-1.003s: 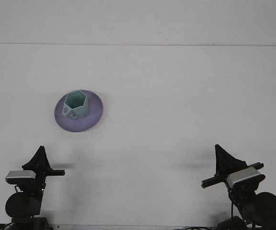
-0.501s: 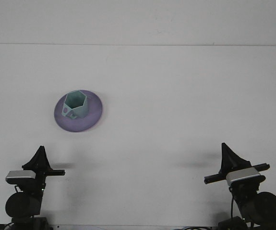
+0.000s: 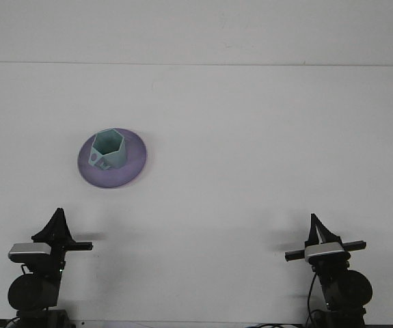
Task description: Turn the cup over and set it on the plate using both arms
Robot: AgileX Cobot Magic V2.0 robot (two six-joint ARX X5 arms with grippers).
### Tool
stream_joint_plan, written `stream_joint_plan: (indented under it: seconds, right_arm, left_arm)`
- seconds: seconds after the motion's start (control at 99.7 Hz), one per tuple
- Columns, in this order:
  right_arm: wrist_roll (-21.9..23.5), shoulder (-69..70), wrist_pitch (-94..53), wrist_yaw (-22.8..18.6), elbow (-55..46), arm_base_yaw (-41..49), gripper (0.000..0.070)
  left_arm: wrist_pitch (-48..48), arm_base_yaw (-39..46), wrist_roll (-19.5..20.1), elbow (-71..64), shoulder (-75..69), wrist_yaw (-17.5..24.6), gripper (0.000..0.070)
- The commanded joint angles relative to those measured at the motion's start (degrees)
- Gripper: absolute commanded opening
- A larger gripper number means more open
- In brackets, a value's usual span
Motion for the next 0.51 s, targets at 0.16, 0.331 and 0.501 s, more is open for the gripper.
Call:
stream_joint_plan:
  seconds: [0.16,0.331,0.501]
  right_arm:
    - [0.5,-0.3,2.8,0.0,-0.2,0.0,0.0004]
    - [0.5,-0.3,3.2,0.0,-0.2,0.0,0.0005]
    - [0.5,-0.3,3.2,0.0,-0.2,0.0,0.0005]
  left_arm:
    - [0.5,0.0,-0.2,-1.0,-0.1,0.2,0.0015]
    - [0.5,0.0,-0.2,-1.0,-0.1,0.2,0.0015]
    - [0.5,0.0,-0.2,-1.0,-0.1,0.2,0.0015]
